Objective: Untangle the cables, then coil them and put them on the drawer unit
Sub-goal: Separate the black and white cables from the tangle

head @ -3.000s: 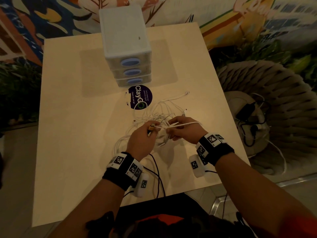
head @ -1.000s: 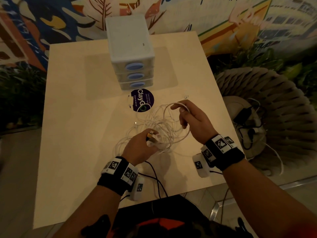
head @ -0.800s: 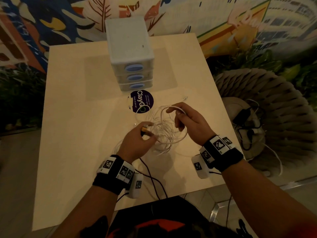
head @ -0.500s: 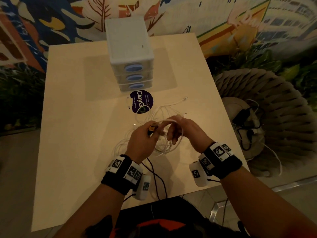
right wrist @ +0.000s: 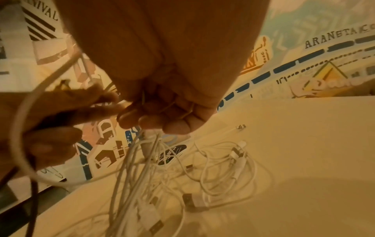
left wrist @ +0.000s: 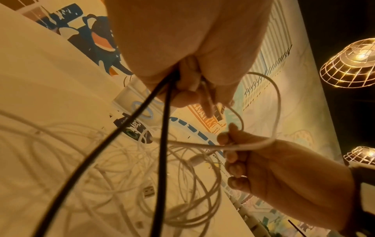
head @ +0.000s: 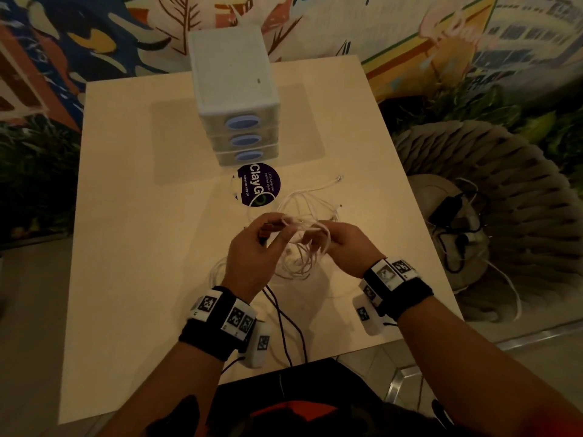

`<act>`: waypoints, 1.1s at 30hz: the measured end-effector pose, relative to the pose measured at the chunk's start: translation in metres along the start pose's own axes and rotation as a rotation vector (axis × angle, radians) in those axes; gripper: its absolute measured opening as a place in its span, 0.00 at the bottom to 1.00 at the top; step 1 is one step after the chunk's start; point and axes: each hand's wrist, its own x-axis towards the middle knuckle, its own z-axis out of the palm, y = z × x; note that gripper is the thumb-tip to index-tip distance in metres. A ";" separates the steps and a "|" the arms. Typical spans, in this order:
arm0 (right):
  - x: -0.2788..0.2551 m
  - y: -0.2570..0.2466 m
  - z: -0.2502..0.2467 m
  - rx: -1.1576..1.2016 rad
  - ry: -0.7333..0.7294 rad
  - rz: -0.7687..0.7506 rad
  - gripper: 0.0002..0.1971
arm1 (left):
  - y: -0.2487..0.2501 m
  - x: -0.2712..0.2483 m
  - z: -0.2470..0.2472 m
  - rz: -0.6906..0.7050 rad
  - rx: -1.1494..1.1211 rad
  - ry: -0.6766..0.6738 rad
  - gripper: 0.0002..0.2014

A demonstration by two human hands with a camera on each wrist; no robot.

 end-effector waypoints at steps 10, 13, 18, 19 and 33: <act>-0.001 -0.004 -0.006 0.173 0.212 -0.008 0.24 | -0.038 0.007 -0.001 -0.329 0.493 -0.280 0.15; -0.002 0.001 -0.011 0.039 0.262 -0.025 0.19 | -0.036 0.007 -0.001 -0.362 0.506 -0.357 0.16; -0.006 0.020 -0.019 -0.016 0.258 -0.013 0.06 | -0.029 0.007 0.002 -0.369 0.459 -0.319 0.12; -0.008 0.023 -0.020 -0.032 0.230 0.009 0.04 | -0.028 0.008 0.002 -0.376 0.447 -0.285 0.08; 0.000 0.030 -0.004 -0.143 0.241 0.290 0.14 | -0.026 0.003 0.004 -0.428 0.225 -0.130 0.07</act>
